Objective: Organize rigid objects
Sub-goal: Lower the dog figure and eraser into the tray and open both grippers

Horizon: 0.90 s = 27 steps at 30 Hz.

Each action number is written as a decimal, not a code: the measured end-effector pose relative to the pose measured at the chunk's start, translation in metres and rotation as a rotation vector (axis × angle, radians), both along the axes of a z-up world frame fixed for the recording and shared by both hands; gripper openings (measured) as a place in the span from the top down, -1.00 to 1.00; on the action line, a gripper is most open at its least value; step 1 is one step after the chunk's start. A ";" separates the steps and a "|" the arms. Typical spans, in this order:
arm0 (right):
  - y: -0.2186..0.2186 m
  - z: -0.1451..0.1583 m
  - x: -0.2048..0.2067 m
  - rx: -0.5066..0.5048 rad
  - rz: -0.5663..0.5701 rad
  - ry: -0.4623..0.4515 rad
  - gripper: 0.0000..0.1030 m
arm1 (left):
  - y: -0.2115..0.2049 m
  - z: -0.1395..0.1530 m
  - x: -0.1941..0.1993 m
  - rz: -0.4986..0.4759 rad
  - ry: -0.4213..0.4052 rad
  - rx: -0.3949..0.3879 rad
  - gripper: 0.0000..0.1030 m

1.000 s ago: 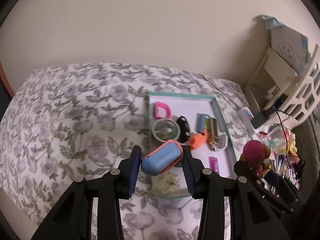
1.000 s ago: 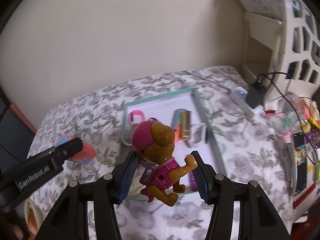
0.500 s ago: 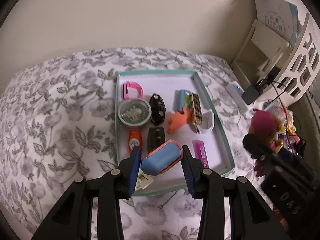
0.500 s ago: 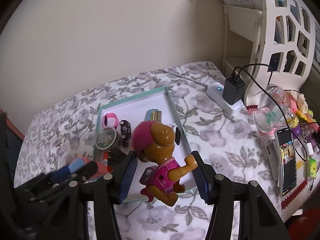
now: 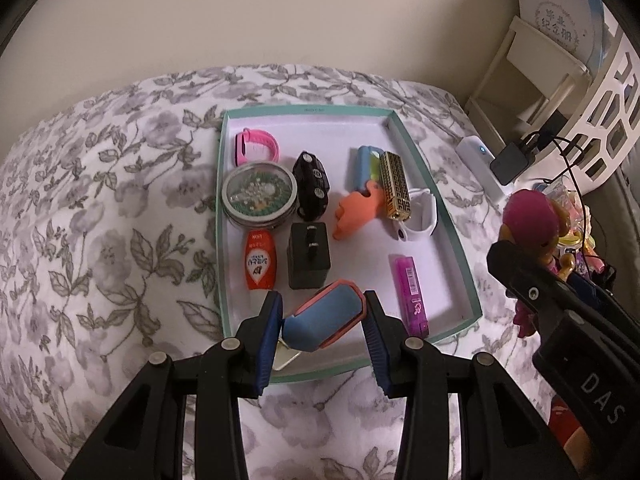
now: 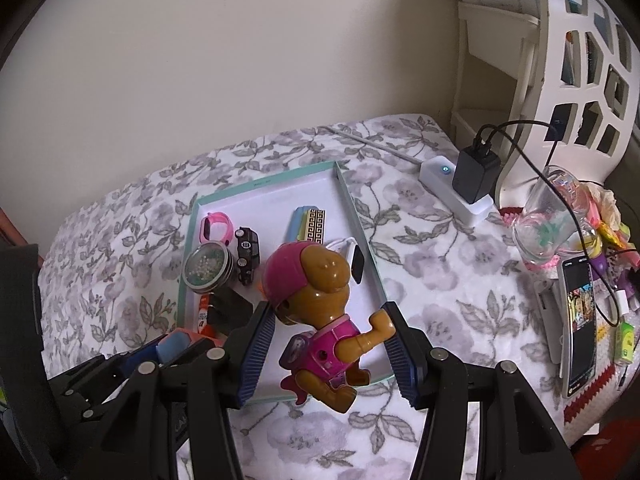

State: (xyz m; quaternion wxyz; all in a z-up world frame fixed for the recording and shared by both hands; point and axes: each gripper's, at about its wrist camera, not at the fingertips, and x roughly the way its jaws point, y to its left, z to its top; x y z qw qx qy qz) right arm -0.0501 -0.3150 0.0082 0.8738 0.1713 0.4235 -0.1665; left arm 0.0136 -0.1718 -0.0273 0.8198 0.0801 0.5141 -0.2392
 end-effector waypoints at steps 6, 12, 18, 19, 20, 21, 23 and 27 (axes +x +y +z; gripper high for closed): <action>-0.003 -0.016 0.008 0.007 0.006 0.032 -0.12 | -0.003 -0.004 0.000 -0.021 0.016 -0.004 0.18; -0.012 -0.027 0.009 0.033 -0.016 0.042 -0.12 | -0.005 -0.005 0.000 -0.036 0.023 -0.007 0.18; -0.020 -0.038 0.013 0.061 -0.033 0.055 -0.12 | -0.016 -0.015 0.006 -0.055 0.031 0.010 0.18; -0.020 -0.039 0.015 0.060 -0.034 0.057 -0.12 | -0.017 -0.017 0.007 -0.058 0.031 0.012 0.18; -0.021 -0.040 0.017 0.056 -0.033 0.060 -0.12 | -0.019 -0.018 0.008 -0.061 0.030 0.014 0.18; -0.021 -0.040 0.018 0.051 -0.032 0.062 -0.12 | -0.020 -0.019 0.009 -0.064 0.028 0.016 0.18; -0.021 -0.042 0.022 0.047 -0.030 0.064 -0.12 | -0.023 -0.023 0.012 -0.068 0.025 0.022 0.18; -0.024 -0.050 0.028 0.061 -0.033 0.069 -0.12 | -0.025 -0.030 0.018 -0.059 0.018 0.033 0.19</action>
